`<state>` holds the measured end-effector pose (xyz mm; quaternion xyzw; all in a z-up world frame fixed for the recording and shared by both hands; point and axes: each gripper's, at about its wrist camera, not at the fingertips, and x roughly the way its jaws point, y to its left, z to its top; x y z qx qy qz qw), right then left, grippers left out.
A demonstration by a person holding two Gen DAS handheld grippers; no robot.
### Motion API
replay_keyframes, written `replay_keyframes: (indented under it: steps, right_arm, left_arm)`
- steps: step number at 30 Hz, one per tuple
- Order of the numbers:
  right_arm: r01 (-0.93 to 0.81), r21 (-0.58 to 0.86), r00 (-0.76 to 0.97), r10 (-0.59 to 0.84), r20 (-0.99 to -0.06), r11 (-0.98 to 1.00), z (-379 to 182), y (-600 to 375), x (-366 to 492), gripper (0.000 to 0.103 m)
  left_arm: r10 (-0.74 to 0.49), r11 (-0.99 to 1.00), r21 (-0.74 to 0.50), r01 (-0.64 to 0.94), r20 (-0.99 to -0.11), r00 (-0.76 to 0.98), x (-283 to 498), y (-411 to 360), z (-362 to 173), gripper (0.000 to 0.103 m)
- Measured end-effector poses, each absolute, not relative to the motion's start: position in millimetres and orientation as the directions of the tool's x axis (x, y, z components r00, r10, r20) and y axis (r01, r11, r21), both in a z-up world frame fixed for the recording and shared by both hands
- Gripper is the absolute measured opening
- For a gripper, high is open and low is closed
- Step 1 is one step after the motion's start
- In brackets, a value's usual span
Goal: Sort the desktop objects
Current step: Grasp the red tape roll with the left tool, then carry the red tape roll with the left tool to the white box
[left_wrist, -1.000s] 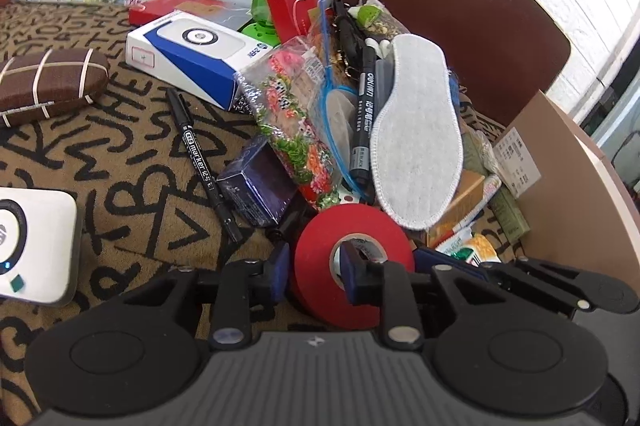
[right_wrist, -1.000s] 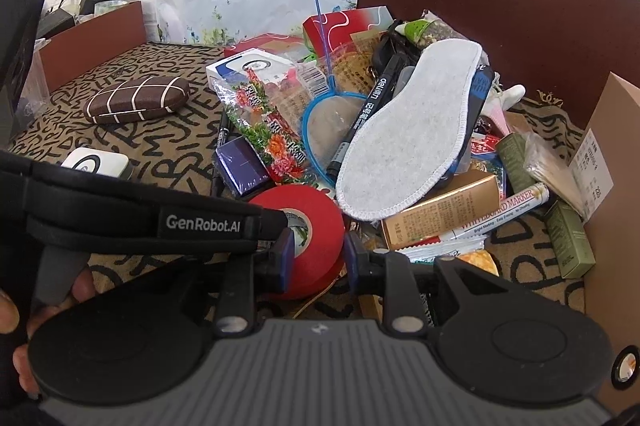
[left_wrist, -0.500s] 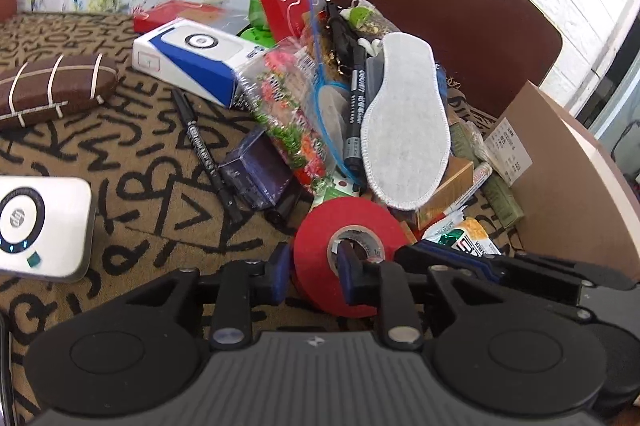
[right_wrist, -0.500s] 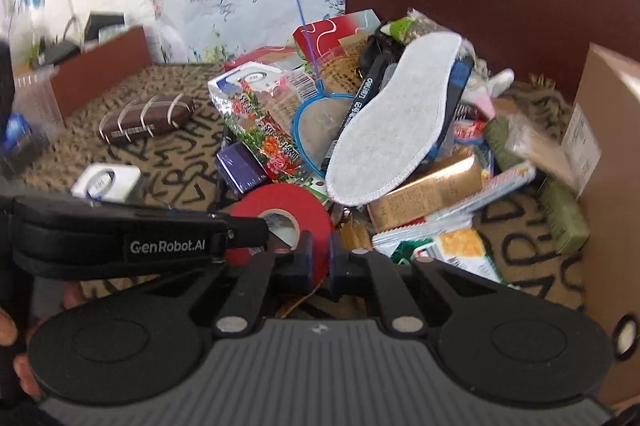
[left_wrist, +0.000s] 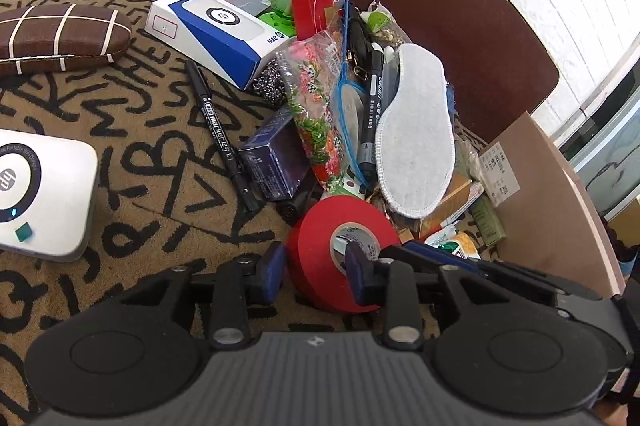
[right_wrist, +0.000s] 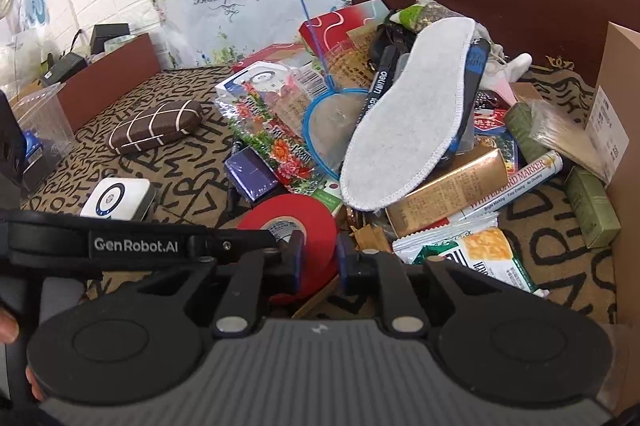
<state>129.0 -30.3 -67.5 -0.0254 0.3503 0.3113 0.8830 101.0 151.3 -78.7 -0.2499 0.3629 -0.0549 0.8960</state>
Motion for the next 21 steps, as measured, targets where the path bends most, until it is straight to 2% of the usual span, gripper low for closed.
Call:
replay_keyframes:
  steps: [4,5,7,9,12,21]
  right_arm:
    - [-0.572,0.173,0.549,0.530,-0.646,0.802,-70.0,-28.4,131.5,0.023]
    - [-0.574,0.173,0.549,0.533,-0.644,0.800,-70.7,-27.3,132.2,0.024]
    - [-0.574,0.167,0.544,0.526,-0.653,0.801,-72.9,-22.3,134.6,0.031]
    - [-0.574,0.127,0.557,0.499,-0.664,0.809,-77.2,-14.6,136.0,0.032]
    - [-0.579,0.103,0.567,0.491,-0.662,0.808,-77.3,-13.2,133.4,0.031]
    - [-0.581,0.069,0.598,0.483,-0.639,0.811,-62.0,-28.1,112.6,0.027]
  left_arm:
    - [-0.280,0.864,-0.495,-0.091,-0.624,0.729,104.3,154.7,-80.0,0.035]
    - [-0.275,0.865,-0.493,-0.096,-0.625,0.731,105.9,154.2,-80.2,0.038]
    - [-0.264,0.877,-0.473,-0.090,-0.628,0.732,108.9,148.6,-79.6,0.039]
    - [-0.227,0.901,-0.424,-0.089,-0.637,0.737,110.8,142.5,-78.0,0.035]
    - [-0.254,0.897,-0.437,-0.065,-0.630,0.734,109.6,143.5,-77.3,0.030]
    - [-0.207,0.924,-0.377,-0.057,-0.622,0.756,87.2,118.2,-51.4,0.029]
